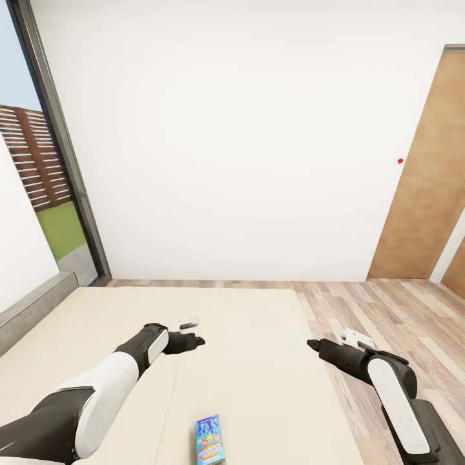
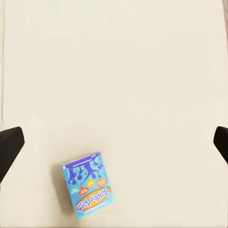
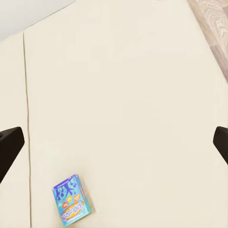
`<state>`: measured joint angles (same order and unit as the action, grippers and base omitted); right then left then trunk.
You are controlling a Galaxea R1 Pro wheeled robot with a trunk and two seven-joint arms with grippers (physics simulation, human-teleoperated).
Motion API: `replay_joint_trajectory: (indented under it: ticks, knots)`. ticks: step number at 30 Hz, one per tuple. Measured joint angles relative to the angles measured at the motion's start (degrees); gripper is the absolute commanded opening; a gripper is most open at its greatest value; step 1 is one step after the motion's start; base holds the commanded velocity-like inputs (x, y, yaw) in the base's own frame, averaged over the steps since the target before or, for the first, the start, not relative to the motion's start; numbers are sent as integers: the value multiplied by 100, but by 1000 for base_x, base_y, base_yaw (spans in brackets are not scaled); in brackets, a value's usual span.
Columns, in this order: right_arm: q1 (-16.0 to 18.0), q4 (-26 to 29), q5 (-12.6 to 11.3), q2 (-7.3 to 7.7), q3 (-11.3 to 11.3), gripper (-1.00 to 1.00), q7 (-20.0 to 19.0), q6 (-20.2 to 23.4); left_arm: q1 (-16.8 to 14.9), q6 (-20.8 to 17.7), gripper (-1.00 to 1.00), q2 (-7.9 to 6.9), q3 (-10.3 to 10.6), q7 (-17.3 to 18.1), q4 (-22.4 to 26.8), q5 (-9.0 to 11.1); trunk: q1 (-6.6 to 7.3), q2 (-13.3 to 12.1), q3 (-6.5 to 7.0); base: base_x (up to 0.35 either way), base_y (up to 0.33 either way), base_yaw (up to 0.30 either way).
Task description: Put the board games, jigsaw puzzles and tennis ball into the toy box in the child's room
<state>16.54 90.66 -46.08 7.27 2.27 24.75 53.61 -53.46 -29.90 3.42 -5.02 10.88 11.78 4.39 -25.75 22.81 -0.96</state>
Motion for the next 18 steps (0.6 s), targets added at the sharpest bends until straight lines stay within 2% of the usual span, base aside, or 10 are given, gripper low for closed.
replay_joint_trajectory:
  ticks: [6,12,18]
  knots:
    - [2,6,2,14,19,100,4,31,4,-240,100,-10,0,19,6,-2,0,0,0,0,0,0]
    - [2,11,1,55,40,100,1,47,1,-279,100,-6,-16,30,8,-1,0,0,0,0,0,0]
    - [2,14,0,17,51,100,1,48,4,-282,100,33,-22,-6,6,4,0,0,0,0,0,0]
